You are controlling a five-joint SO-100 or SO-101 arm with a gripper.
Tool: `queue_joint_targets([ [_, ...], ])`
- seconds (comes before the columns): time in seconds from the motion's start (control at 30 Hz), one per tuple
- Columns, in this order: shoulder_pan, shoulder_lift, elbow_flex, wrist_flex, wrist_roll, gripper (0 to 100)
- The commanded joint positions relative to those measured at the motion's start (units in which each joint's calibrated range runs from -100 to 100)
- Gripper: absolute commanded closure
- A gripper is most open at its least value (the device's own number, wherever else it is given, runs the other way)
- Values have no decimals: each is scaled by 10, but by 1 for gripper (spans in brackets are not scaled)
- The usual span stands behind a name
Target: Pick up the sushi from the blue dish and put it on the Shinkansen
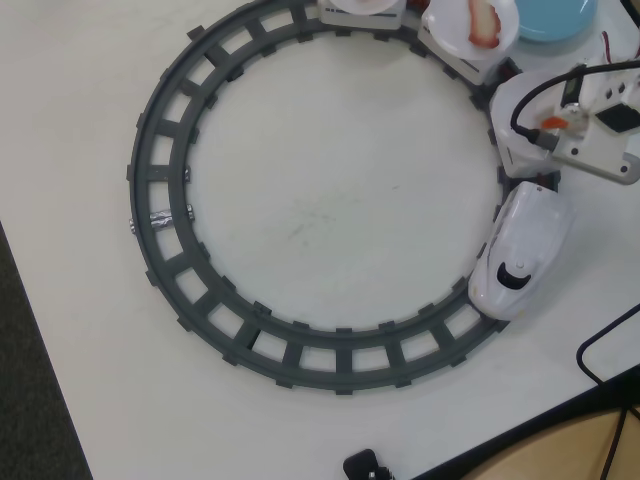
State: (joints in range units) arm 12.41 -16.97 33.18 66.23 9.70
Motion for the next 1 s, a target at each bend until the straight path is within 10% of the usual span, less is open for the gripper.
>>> queue_joint_targets([
  [0.0,-3,-10,5,1,1,80],
  [0.53,-4,-193,-107,129,-82,70],
  [0.97,297,-548,208,136,-78,71],
])
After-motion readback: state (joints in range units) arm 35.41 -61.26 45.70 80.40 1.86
